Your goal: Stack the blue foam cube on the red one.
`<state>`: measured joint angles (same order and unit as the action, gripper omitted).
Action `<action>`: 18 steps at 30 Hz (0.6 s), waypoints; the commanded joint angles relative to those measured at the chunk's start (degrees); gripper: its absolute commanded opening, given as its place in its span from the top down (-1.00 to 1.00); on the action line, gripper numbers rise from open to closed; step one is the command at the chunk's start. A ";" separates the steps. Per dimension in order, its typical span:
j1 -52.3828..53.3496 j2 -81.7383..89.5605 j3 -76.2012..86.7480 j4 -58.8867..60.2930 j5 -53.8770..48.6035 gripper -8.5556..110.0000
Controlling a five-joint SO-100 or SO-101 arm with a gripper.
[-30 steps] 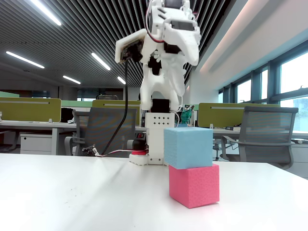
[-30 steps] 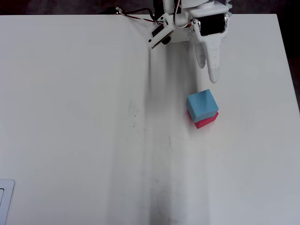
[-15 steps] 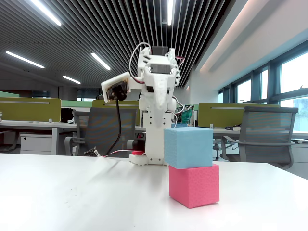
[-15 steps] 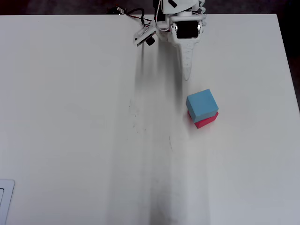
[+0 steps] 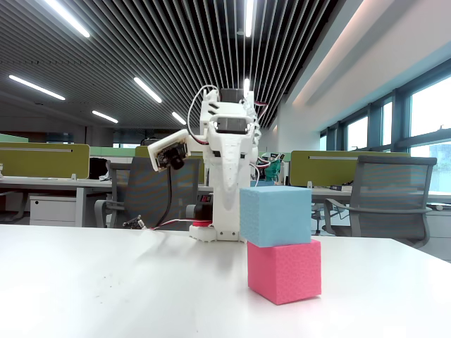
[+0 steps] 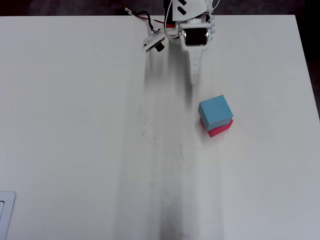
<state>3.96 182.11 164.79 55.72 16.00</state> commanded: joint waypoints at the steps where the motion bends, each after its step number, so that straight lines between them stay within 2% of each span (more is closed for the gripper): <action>1: -0.44 0.35 -0.26 -0.09 0.18 0.61; 18: -0.88 0.35 -0.18 -0.44 0.18 0.61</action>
<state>3.43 182.11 164.88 55.72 16.00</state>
